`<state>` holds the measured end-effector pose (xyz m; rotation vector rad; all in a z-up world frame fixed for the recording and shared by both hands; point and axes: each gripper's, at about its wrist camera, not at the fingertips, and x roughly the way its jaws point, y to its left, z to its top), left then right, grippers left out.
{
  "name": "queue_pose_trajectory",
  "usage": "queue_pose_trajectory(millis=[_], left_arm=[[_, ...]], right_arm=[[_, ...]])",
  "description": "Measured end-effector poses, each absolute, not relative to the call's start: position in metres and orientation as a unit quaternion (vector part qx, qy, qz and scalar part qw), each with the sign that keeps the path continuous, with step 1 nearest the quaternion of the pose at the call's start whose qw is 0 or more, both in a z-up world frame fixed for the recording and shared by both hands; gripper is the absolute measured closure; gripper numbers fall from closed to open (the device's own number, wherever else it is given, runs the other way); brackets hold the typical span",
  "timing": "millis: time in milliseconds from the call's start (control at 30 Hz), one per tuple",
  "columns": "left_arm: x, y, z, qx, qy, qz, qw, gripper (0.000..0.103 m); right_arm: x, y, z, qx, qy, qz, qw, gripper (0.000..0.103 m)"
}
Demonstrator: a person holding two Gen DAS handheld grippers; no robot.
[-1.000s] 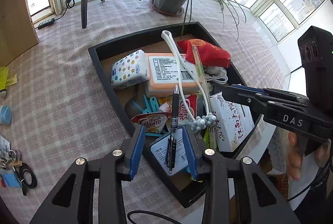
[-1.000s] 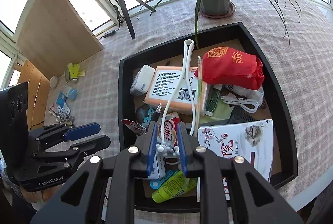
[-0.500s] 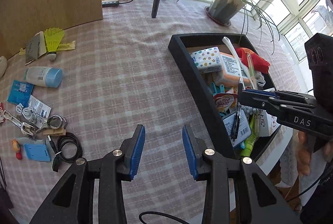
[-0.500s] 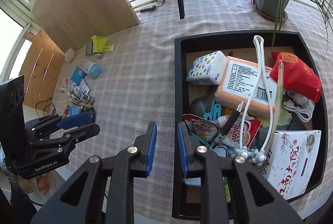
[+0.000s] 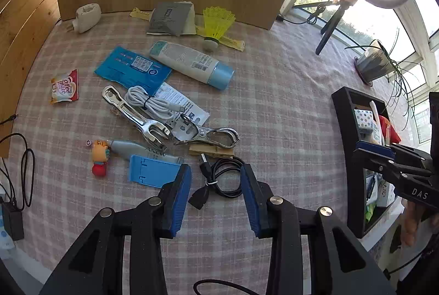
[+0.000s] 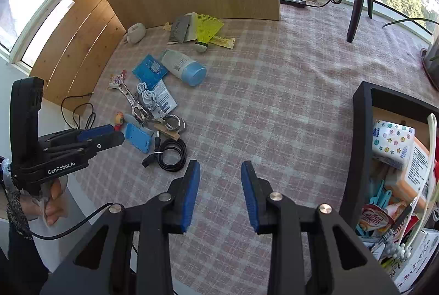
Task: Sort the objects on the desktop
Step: 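Grasp the metal clip with the left gripper while the right gripper grasps another clip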
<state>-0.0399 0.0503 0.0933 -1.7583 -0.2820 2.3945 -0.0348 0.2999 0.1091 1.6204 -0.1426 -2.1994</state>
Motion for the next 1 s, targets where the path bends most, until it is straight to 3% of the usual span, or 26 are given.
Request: queue_pose_trajectory(millis=[500, 1000], left_arm=[[-0.083, -0.008, 0.054, -0.606, -0.177, 0.775, 0.026, 0.069], [-0.107, -0.021, 0.019, -0.629, -0.184, 0.755, -0.018, 0.068]], right_arm=[[-0.089, 0.171, 0.064, 0.626, 0.091, -0.720, 0.287, 0.074], [-0.121, 0.146, 0.022, 0.649, 0.103, -0.690, 0.304, 0.078]])
